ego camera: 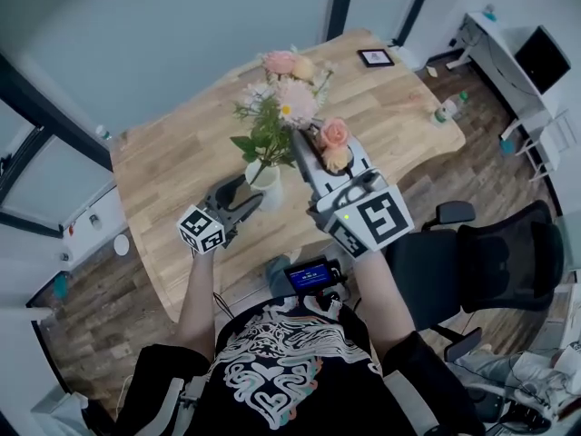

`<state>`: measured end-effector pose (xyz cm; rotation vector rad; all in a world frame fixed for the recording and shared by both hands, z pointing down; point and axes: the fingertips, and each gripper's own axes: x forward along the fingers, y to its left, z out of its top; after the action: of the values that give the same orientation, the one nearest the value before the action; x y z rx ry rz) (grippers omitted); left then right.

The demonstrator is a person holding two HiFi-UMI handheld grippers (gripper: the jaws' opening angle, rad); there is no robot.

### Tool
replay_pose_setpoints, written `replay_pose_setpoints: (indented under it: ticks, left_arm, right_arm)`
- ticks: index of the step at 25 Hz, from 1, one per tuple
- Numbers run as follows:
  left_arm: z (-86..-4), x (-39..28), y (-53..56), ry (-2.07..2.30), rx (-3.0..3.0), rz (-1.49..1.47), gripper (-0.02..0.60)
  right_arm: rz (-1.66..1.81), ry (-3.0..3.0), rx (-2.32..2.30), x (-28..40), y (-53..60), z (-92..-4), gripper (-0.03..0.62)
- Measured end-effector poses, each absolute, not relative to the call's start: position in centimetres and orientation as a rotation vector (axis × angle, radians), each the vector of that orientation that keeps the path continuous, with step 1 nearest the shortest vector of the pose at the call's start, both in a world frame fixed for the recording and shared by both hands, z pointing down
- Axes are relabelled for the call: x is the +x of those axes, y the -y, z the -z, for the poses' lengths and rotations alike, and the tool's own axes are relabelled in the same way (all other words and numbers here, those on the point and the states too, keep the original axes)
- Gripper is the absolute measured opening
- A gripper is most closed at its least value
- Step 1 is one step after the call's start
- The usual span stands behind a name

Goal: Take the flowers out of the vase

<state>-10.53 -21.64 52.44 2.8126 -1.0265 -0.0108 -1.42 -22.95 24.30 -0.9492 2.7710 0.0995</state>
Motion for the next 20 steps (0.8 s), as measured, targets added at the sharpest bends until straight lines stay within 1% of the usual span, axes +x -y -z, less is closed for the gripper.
replay_pose_setpoints:
  ticks: [4, 9, 18, 19, 20]
  left_arm:
    - [-52.4, -10.5, 20.1, 1.040, 2.828, -0.028, 0.253]
    - [-51.9, -11.7, 18.6, 1.122, 2.799, 0.075, 0.252]
    - [-52.4, -11.5, 16.2, 1.163, 2.800, 0.021, 0.250]
    - [-52.5, -11.5, 16.1, 1.162, 2.799, 0.016, 0.210]
    - [-52.6, -11.5, 16.0, 1.159, 2.799, 0.007, 0.199]
  right_arm:
    - [-0.040, -2.743, -0.952, 0.0, 21.9, -24.6, 0.044]
    - [0.100, -2.706, -0.955, 1.9, 21.2, -26.6, 0.044]
    - [0.309, -2.675, -0.945, 3.8, 20.2, -30.6, 0.044]
    - [0.339, -2.665, -0.944, 4.1, 20.3, -30.9, 0.044]
    - [0.363, -2.657, -0.949, 4.4, 20.4, -31.3, 0.044]
